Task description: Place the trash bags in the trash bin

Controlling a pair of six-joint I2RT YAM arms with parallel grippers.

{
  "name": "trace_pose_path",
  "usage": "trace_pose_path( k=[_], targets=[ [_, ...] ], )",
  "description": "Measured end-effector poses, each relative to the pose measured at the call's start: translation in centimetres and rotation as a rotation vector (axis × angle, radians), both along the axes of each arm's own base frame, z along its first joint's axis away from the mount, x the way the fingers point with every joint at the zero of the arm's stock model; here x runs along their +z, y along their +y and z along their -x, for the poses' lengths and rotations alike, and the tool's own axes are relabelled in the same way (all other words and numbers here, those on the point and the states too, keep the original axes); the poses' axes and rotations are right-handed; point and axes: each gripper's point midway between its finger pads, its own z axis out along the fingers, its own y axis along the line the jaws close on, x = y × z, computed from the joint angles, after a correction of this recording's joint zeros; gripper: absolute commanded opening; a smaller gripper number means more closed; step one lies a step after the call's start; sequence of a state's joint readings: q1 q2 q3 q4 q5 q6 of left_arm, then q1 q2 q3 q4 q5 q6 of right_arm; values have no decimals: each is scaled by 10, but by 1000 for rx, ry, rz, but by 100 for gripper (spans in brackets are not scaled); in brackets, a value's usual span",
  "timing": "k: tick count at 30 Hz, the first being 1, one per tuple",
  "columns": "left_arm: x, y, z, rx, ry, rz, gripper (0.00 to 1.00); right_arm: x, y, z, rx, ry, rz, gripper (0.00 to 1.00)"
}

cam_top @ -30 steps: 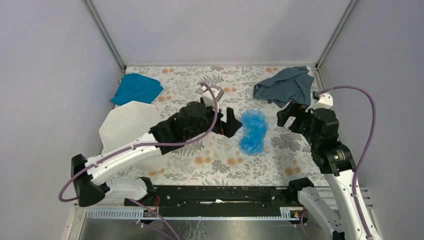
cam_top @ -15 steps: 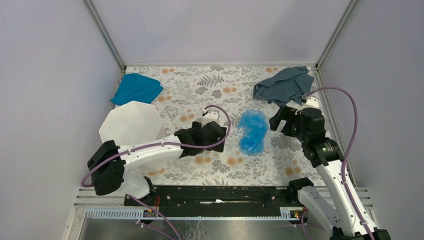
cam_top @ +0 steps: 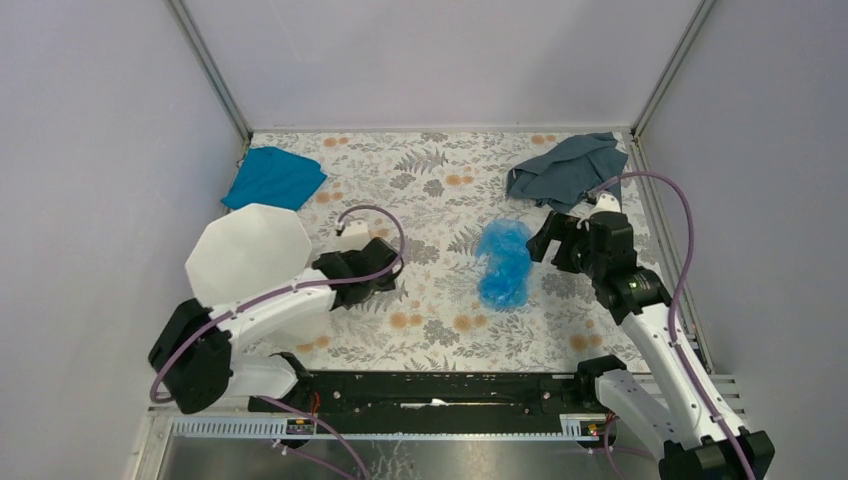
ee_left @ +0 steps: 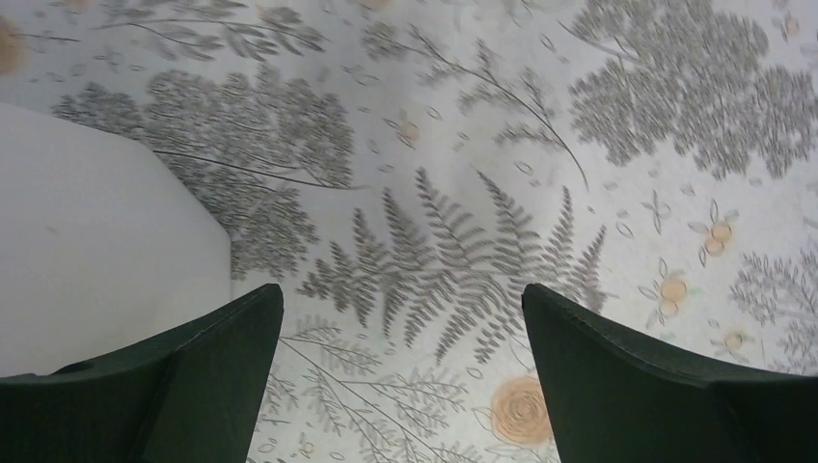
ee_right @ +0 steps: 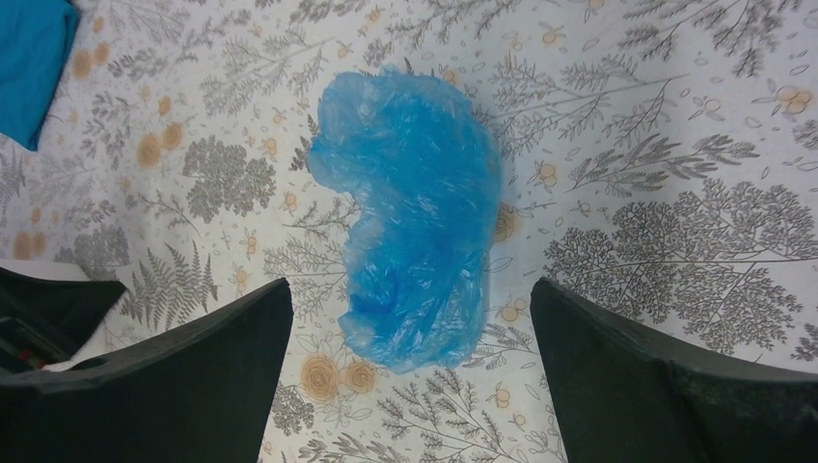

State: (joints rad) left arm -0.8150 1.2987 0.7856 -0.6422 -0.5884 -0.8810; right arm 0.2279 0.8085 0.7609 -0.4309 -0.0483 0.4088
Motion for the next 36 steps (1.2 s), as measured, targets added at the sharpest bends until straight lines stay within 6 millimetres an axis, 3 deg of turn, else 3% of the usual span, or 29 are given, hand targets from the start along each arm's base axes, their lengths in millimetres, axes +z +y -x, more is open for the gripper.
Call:
trace_pose_path(
  k=[5,8,10,13,17,24,26,29,36],
  targets=[
    [14,36,-13,118,-48,31,99,-29,9,-1,36,93,-9,100],
    [18,49,-19,150,-60,31,99,-47,17,-1,72,158,-24,100],
    [20,48,-20,132,-55,49,99,-54,21,-1,95,188,-32,100],
    [25,26,-20,49,-46,135,99,-61,23,-2,118,205,-20,100],
    [36,-17,-20,-107,-58,270,99,-71,21,-8,123,219,14,100],
    [71,-82,-22,-321,-82,478,99,-109,24,-23,135,328,45,98],
    [81,-96,-25,-358,-85,519,99,-118,26,-27,148,359,60,91],
    [95,-113,-27,-412,-102,575,99,-121,35,-29,186,358,71,73],
    [107,-130,-22,-496,-107,632,99,-110,90,-16,395,282,4,47]
  ],
)
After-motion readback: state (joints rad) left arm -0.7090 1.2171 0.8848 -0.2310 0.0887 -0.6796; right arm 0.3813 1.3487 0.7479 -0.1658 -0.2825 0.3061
